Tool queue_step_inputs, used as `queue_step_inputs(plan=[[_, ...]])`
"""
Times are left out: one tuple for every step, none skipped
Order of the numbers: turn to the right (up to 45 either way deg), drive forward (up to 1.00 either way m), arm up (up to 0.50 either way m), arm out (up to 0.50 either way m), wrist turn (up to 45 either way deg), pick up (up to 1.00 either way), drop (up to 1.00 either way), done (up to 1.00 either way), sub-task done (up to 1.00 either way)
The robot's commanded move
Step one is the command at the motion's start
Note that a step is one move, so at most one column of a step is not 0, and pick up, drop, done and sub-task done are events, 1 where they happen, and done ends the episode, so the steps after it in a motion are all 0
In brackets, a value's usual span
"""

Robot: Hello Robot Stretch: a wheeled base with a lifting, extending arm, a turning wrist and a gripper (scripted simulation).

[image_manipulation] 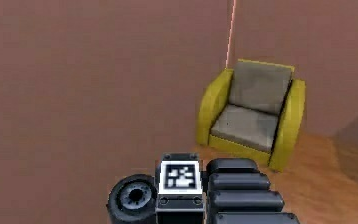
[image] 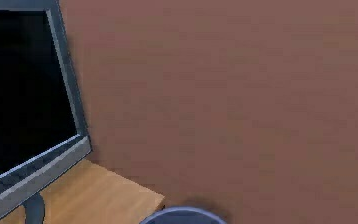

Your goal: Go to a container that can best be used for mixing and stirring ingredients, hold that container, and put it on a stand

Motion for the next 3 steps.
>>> queue_step_inputs(plan=[[45.0,0.0,0.0,0.0,0.0,0.0,0.0,0.0,0.0],[45.0,0.0,0.0,0.0,0.0,0.0,0.0,0.0,0.0],[45.0,0.0,0.0,0.0,0.0,0.0,0.0,0.0,0.0]])
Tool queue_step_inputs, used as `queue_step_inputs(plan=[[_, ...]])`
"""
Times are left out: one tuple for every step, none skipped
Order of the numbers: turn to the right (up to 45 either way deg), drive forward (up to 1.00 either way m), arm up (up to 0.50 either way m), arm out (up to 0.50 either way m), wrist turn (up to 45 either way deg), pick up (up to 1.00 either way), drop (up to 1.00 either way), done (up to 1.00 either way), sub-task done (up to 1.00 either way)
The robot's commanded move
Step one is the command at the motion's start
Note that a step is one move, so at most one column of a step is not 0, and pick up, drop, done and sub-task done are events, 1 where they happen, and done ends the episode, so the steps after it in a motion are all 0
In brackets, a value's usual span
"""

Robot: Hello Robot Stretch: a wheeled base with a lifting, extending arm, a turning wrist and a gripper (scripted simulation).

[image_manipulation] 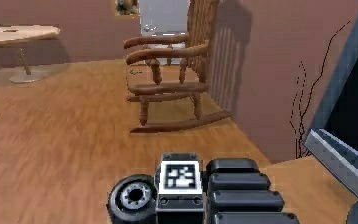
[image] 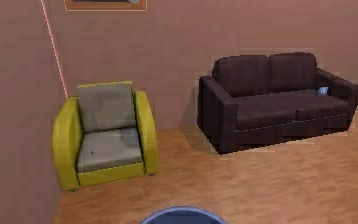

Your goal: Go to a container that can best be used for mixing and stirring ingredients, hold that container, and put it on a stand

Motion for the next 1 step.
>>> queue_step_inputs(plan=[[18.0,0.0,0.0,0.0,0.0,0.0,0.0,0.0,0.0]])
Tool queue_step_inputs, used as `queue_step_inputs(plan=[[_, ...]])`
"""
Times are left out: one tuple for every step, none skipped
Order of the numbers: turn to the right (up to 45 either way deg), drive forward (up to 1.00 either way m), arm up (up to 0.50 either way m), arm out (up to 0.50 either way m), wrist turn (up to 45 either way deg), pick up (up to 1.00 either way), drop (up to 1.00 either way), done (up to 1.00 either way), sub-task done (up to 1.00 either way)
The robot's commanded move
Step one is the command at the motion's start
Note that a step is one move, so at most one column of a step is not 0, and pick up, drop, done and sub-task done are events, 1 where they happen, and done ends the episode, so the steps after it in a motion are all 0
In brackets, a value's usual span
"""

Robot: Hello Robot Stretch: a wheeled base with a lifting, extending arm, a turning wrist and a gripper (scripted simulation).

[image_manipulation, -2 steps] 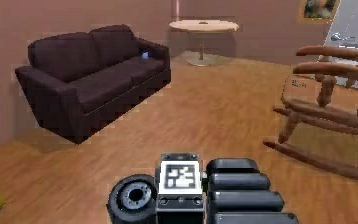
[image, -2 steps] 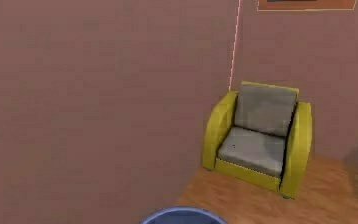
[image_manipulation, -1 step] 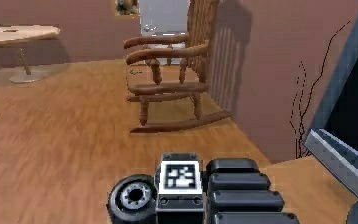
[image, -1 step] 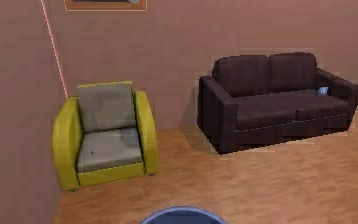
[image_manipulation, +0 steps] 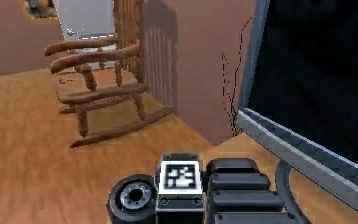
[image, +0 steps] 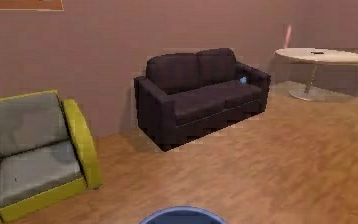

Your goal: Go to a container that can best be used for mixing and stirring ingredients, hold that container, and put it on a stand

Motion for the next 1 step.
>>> queue_step_inputs(plan=[[-45.0,0.0,0.0,0.0,0.0,0.0,0.0,0.0,0.0]])
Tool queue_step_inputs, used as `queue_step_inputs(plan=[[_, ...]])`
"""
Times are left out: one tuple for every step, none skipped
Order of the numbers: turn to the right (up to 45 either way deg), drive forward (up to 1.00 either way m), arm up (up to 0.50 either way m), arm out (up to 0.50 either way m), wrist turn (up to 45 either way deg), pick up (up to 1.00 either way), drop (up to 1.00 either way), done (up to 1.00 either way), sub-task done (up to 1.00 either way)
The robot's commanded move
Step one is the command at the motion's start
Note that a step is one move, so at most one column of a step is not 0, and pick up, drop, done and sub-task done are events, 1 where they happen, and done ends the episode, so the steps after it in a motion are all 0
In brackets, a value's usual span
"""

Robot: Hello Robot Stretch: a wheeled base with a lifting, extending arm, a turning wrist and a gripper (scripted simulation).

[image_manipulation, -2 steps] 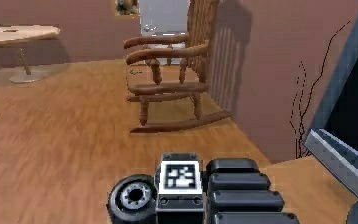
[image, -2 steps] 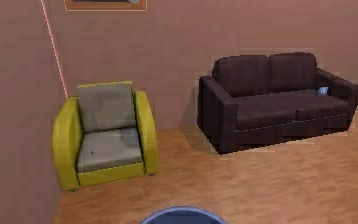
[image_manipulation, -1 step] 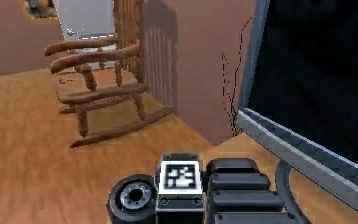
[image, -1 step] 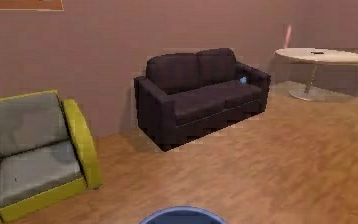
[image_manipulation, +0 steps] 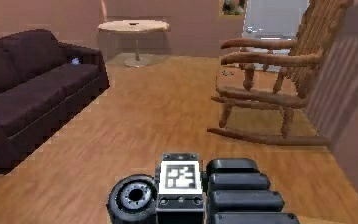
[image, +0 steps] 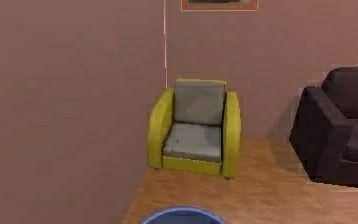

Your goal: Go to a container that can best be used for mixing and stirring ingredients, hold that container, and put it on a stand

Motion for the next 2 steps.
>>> queue_step_inputs(plan=[[-45.0,0.0,0.0,0.0,0.0,0.0,0.0,0.0,0.0],[-45.0,0.0,0.0,0.0,0.0,0.0,0.0,0.0,0.0]])
